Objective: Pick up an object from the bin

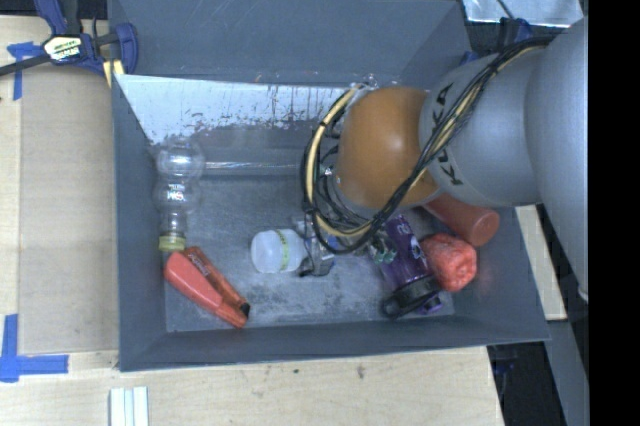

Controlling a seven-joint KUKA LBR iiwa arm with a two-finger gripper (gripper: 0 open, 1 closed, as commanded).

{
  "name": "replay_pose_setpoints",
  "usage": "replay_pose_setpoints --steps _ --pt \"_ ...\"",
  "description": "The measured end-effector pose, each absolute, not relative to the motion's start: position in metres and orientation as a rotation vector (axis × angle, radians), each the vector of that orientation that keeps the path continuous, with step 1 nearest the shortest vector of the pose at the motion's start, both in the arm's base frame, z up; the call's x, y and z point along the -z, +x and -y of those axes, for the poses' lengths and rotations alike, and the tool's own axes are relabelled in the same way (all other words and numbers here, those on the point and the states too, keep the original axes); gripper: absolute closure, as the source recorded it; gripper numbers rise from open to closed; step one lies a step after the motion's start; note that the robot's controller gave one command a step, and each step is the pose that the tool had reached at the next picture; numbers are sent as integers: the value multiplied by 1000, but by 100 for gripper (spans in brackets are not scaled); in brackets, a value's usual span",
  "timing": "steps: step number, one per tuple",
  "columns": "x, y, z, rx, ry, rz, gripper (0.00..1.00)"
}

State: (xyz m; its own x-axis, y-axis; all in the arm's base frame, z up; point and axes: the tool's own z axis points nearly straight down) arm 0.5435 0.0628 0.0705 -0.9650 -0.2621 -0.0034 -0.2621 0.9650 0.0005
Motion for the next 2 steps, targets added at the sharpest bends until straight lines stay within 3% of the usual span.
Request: replay_pose_setpoints --steps 1,2 --pt "-71 543 -63 -2 -414 -3111 100" --pt "-208 571 -51 0 -482 -3100 100"
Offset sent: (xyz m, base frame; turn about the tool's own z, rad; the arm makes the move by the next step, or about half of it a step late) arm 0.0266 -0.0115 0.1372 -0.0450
